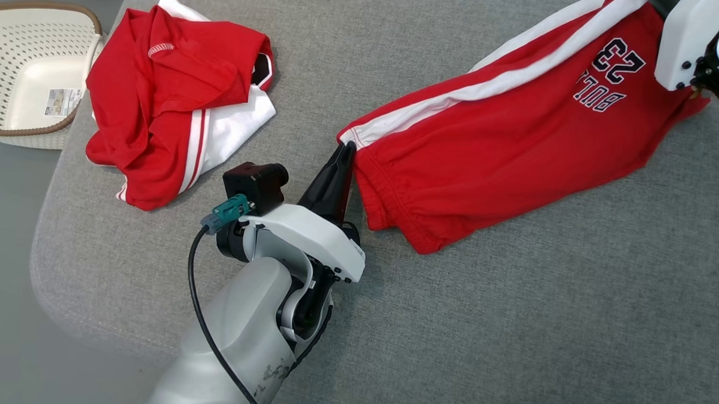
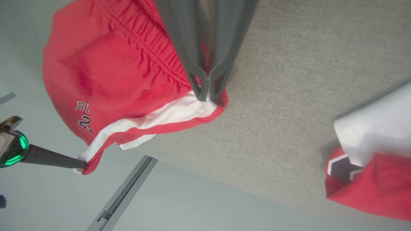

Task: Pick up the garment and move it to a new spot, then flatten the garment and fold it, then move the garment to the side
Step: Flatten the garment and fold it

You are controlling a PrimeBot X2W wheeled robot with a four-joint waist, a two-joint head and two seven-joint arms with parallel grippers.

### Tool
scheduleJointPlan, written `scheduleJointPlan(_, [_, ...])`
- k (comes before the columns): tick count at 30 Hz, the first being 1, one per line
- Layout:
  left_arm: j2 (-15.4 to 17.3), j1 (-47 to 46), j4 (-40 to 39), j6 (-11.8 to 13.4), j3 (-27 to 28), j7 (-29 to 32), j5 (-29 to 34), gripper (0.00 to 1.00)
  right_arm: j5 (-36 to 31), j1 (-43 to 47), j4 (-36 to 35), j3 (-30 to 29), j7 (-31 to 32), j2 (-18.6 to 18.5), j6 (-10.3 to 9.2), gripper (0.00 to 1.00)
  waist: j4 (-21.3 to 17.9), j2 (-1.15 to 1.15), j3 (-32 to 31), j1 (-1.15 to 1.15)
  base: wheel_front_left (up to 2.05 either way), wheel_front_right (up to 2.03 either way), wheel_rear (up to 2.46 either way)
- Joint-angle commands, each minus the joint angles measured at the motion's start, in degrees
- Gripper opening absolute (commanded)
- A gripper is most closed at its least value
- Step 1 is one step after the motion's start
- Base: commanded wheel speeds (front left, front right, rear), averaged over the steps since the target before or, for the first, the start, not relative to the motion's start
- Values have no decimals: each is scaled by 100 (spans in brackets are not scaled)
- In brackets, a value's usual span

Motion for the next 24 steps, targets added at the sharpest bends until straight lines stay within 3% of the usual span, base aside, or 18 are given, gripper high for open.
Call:
scheduleJointPlan(1, [29, -111, 20, 58, -48, -40, -70, 0, 52, -119, 132, 80, -31, -22, -1, 0, 41, 0, 24, 0, 0, 0, 0])
scheduleJointPlan(16, [30, -50, -231, 178, 29, -45, -110, 0, 226, -450, 815, 579, -119, 69, -1, 0, 178, 0, 167, 0, 0, 0, 0])
scheduleJointPlan(17, [30, -52, -240, 181, 23, -46, -117, 0, 219, -475, 847, 605, -183, 73, -1, 46, 185, 0, 176, 0, 0, 0, 0])
scheduleJointPlan(18, [31, -52, -246, 183, 17, -46, -123, 7, 231, -487, 881, 627, -222, 88, -1, 100, 192, 0, 184, 0, 0, 0, 0])
scheduleJointPlan(19, [31, -52, -254, 189, 13, -46, -123, 44, 259, -499, 917, 641, -280, 104, -1, 100, 196, 0, 189, 0, 0, 0, 0])
scheduleJointPlan(20, [30, -53, -259, 204, 16, -46, -118, 91, 272, -517, 944, 658, -320, 122, -1, 100, 197, 0, 193, 0, 0, 0, 0])
scheduleJointPlan(21, [29, -52, -266, 200, 26, -46, -109, 100, 281, -524, 971, 677, -351, 138, -1, 100, 197, 0, 196, 0, 0, 0, 0])
scheduleJointPlan(24, [28, -37, -247, 204, 42, -46, -106, 100, 325, -538, 1013, 750, -456, 183, -1, 100, 182, 0, 182, 0, 0, 0, 0])
